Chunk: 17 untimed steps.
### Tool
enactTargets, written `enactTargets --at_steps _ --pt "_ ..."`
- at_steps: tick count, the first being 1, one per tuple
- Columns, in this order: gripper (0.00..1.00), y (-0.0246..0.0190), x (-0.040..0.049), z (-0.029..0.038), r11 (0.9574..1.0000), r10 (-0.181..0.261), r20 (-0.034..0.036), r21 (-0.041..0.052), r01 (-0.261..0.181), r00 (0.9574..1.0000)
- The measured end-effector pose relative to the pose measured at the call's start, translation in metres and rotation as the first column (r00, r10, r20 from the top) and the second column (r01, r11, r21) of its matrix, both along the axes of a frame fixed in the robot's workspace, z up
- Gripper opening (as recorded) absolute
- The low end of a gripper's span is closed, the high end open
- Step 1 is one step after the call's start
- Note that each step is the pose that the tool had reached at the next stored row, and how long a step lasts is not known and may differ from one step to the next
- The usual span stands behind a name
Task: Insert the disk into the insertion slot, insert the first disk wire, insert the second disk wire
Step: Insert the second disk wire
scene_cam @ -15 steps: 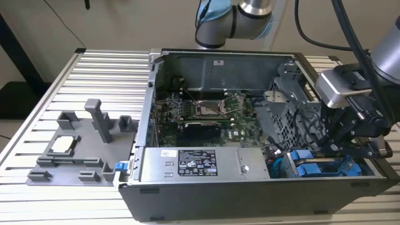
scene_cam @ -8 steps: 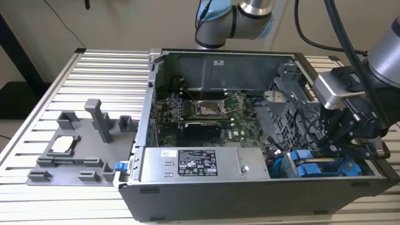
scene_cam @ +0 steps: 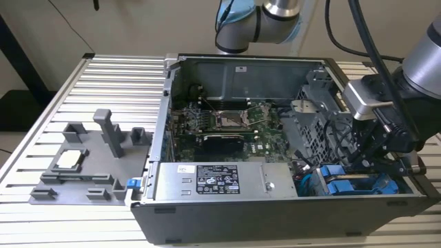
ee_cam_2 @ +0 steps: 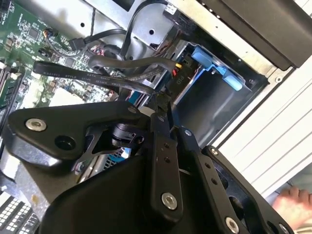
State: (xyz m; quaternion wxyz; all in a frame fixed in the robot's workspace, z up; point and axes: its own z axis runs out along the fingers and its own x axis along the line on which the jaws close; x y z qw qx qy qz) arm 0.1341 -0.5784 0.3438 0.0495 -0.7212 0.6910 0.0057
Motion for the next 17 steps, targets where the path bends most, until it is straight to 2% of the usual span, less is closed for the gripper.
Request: enactTargets --at_steps 8,9,17 --pt "0.16 0.0001 0.0000 -0.0046 0.9998 -0.022 0.0001 -0.0006 0.022 0.9998" --pt "0.16 0.0002 0.0000 -0.0065 0.9997 -0.023 0.0001 0.0025 0.023 0.9997" --pt "0.16 0.0001 0.0000 -0.0077 0.9996 -0.027 0.0001 -0.0002 0.027 0.9996"
